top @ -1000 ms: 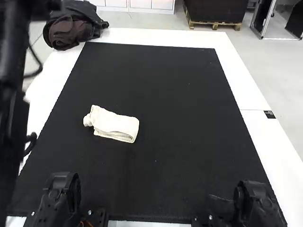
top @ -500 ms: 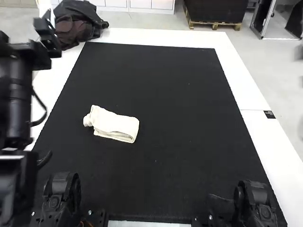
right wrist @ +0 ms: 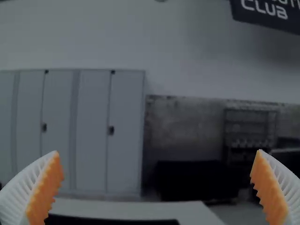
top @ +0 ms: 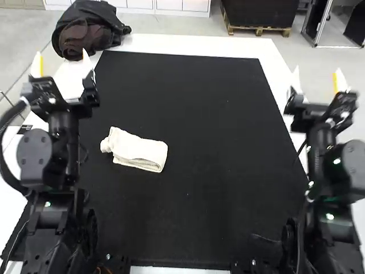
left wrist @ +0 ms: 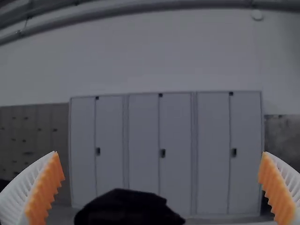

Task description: Fold the towel.

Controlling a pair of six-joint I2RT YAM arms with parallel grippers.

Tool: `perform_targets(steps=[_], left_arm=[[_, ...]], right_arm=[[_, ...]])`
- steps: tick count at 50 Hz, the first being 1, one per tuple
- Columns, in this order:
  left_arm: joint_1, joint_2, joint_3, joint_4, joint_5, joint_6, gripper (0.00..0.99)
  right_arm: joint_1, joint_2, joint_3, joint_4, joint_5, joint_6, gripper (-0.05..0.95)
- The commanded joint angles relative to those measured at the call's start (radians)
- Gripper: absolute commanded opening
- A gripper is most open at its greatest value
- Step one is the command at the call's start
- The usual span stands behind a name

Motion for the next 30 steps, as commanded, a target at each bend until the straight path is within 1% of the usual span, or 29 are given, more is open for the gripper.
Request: perform_targets(steps=[1, 2, 3, 4, 5, 7, 8, 10, 12, 16, 17, 20, 25, 30], left_arm=[[-0.002, -0.006, -0.057, 0.037, -0.074, 0.038, 0.969], [-0.001, -0.004, -0.070, 0.046, -0.109, 0.050, 0.969], [0.001, -0.006, -0.074, 0.028, -0.135, 0.064, 0.969], [-0.001, -0.004, -0.076, 0.002, -0.151, 0.069, 0.969], [-0.002, -0.004, -0.074, -0.018, -0.154, 0.060, 0.969], [-0.007, -0.006, -0.070, -0.073, -0.154, 0.038, 0.969], [-0.007, -0.004, -0.070, -0.092, -0.154, 0.038, 0.969], [-0.007, -0.004, -0.070, -0.141, -0.154, 0.032, 0.969], [-0.007, -0.004, -0.071, -0.210, -0.152, 0.021, 0.969], [-0.009, -0.006, -0.071, -0.305, -0.152, 0.011, 0.969], [-0.009, -0.006, -0.071, -0.346, -0.151, 0.006, 0.969], [-0.009, -0.006, -0.071, -0.426, -0.141, 0.006, 0.969], [-0.009, -0.006, -0.071, -0.440, -0.140, -0.026, 0.969], [-0.007, -0.006, -0.071, -0.444, -0.141, -0.042, 0.969]], right_arm=[[-0.002, -0.015, -0.052, -0.042, 0.108, -0.026, 0.92], [-0.002, -0.014, -0.051, -0.110, 0.113, -0.037, 0.92], [-0.003, -0.015, -0.051, -0.131, 0.111, -0.034, 0.92], [-0.003, -0.014, -0.052, -0.149, 0.108, -0.031, 0.92], [-0.003, -0.015, -0.052, -0.177, 0.107, -0.026, 0.92], [-0.002, -0.014, -0.052, -0.248, 0.101, 0.011, 0.92], [0.000, -0.014, -0.052, -0.271, 0.098, 0.028, 0.92], [0.001, -0.015, -0.052, -0.320, 0.085, 0.034, 0.92], [0.003, -0.014, -0.052, -0.373, 0.081, 0.034, 0.92], [0.003, -0.014, -0.052, -0.422, 0.078, 0.037, 0.92], [0.003, -0.014, -0.051, -0.449, 0.076, 0.037, 0.92], [0.003, -0.014, -0.052, -0.473, 0.065, 0.037, 0.92], [0.001, -0.014, -0.052, -0.476, 0.049, 0.035, 0.92], [0.003, -0.015, -0.052, -0.481, 0.024, 0.035, 0.92]])
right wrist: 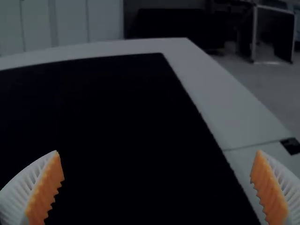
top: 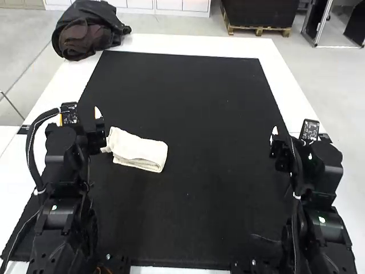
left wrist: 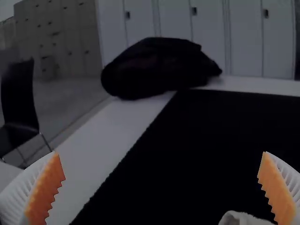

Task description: Fold the towel.

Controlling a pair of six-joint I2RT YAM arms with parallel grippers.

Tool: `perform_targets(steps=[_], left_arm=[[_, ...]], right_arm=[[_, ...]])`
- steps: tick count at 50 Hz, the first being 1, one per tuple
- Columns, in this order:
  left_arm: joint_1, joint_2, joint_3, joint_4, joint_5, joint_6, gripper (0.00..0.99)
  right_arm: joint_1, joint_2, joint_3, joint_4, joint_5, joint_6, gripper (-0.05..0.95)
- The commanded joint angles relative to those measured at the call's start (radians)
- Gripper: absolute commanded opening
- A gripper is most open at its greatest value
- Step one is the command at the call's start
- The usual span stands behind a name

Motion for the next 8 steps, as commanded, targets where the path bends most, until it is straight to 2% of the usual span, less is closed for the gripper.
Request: perform_targets(steps=[1, 4, 8], left_arm=[[-0.007, -0.006, -0.004, 0.001, -0.010, -0.041, 0.969], [-0.006, -0.006, -0.004, 0.000, -0.010, -0.046, 0.969], [-0.006, -0.004, -0.004, 0.000, -0.008, -0.046, 0.969]], right_arm=[[0.003, -0.012, -0.006, 0.002, -0.040, 0.011, 0.92], [0.003, -0.012, -0.006, -0.010, -0.089, 0.010, 0.92], [0.001, -0.013, -0.006, -0.019, -0.089, 0.010, 0.92]])
